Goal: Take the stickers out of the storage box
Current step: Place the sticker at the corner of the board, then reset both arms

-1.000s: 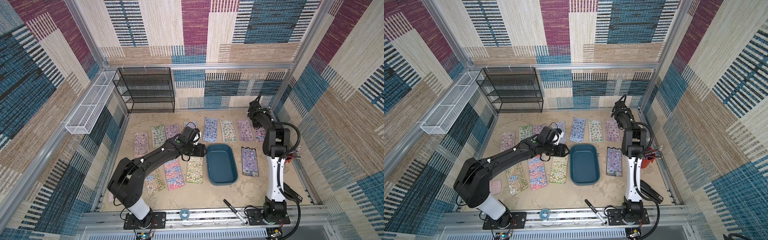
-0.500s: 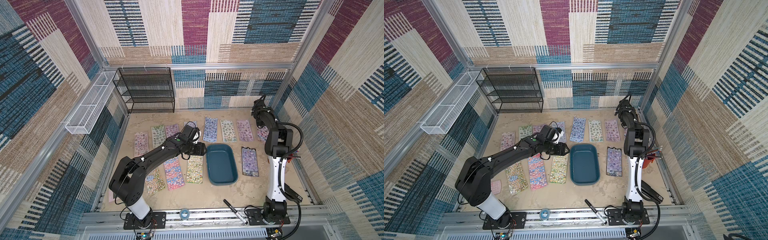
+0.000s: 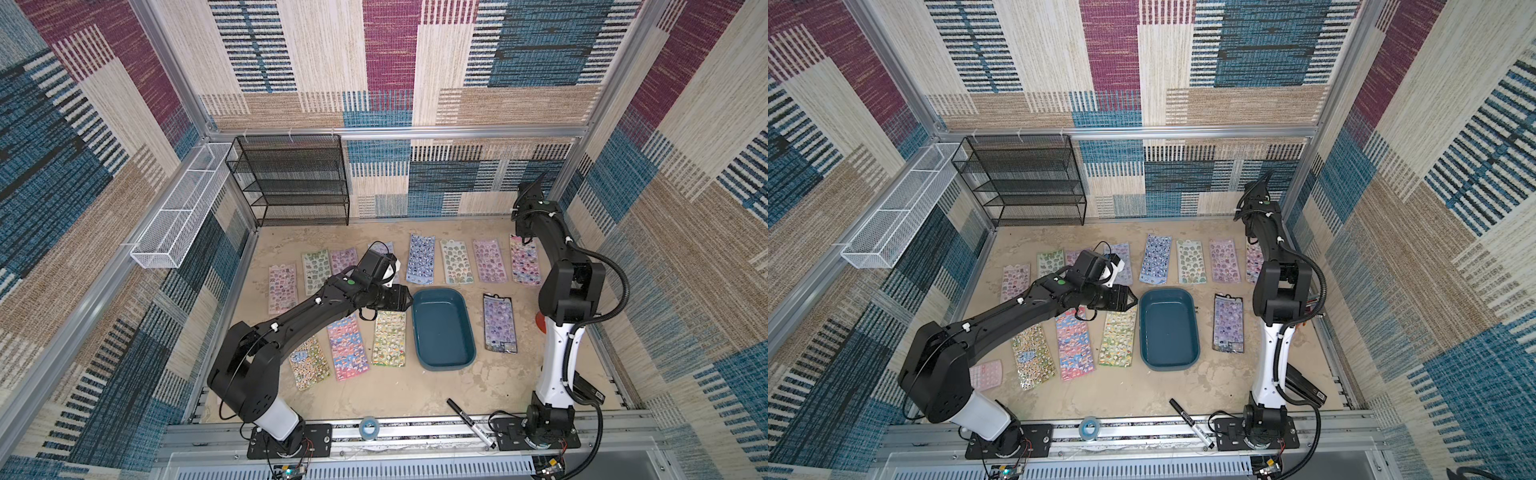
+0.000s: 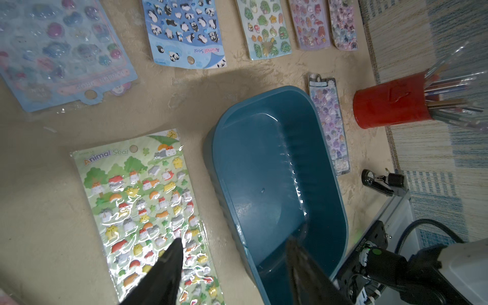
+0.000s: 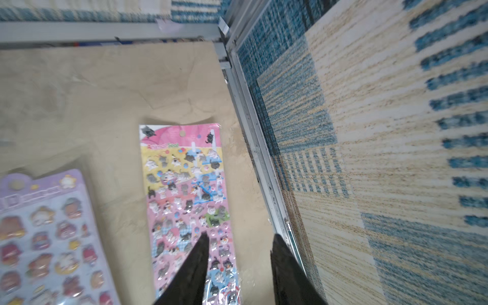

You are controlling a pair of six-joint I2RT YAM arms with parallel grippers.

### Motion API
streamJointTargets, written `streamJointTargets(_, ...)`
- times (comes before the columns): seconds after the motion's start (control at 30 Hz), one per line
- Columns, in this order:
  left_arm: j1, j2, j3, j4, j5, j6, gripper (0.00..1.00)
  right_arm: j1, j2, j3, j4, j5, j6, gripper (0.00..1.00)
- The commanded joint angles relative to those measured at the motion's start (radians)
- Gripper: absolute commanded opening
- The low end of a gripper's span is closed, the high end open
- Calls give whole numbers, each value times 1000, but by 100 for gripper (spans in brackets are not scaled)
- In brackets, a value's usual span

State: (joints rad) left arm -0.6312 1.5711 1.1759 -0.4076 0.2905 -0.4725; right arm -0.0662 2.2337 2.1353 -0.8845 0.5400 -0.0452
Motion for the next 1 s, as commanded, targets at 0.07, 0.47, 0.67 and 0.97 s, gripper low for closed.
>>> streamJointTargets(0.07, 16, -84, -20, 7, -60, 15, 64, 90, -127, -111, 78, 10, -2, 43)
streamJointTargets(0.47, 53, -438, -105, -61, -332, 59, 68, 312, -738, -769, 508, -10, 33, 49)
streamJointTargets(0.67, 69, -586, -110, -155, -501, 78, 74, 327, -1183, -1199, 902, -205, 33, 99)
streamJointTargets(0.97, 72, -777, -166, -199, -705, 103, 100, 327, -1536, -1549, 1279, -350, 10, 99)
